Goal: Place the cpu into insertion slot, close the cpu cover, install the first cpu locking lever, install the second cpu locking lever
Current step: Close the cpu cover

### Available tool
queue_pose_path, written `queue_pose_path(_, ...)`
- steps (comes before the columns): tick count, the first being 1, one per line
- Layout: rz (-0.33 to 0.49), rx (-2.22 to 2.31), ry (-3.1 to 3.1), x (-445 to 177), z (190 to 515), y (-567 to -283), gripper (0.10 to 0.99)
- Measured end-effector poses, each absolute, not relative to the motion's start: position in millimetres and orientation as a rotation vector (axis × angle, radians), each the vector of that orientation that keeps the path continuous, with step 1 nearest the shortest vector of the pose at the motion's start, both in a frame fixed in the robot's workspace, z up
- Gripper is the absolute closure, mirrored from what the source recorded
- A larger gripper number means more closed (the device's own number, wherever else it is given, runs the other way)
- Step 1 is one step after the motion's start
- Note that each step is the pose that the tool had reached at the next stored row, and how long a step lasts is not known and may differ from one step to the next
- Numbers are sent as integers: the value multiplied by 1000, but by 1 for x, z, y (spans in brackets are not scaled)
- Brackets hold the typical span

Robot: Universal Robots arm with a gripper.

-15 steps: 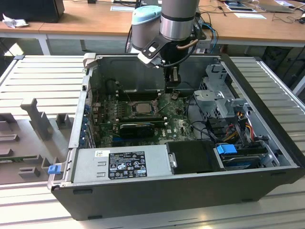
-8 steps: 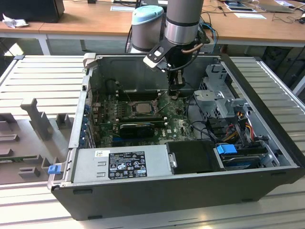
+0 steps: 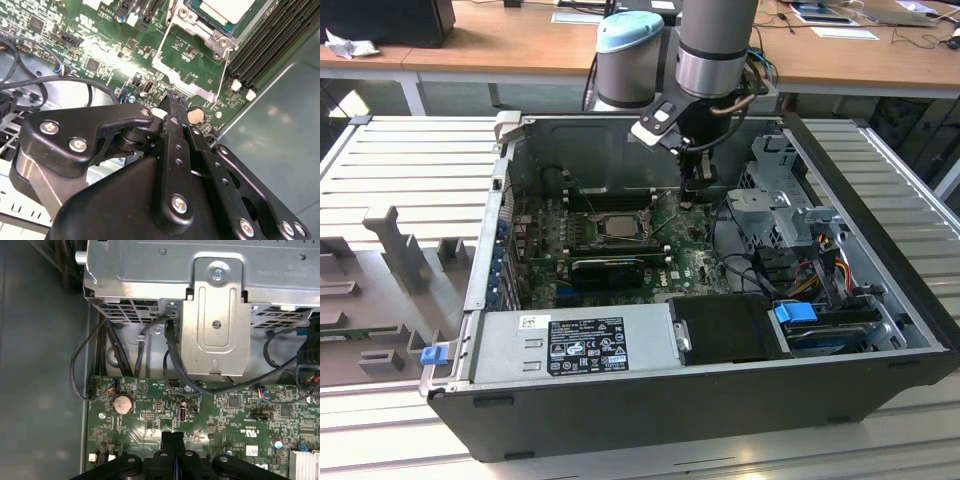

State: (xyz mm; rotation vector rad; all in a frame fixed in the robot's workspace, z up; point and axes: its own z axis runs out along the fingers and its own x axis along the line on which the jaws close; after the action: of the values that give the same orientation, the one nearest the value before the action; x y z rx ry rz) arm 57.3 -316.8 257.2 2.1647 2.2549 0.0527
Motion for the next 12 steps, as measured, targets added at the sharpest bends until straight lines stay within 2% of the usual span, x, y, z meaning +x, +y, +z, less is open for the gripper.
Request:
queue_pose_path(2, 46, 2167, 2260, 58, 252, -314, 980)
queue_pose_path(5, -10, 2192, 2288, 58, 251, -314, 980)
queue_pose_path(12, -6, 2189, 2287, 52, 250, -314, 980)
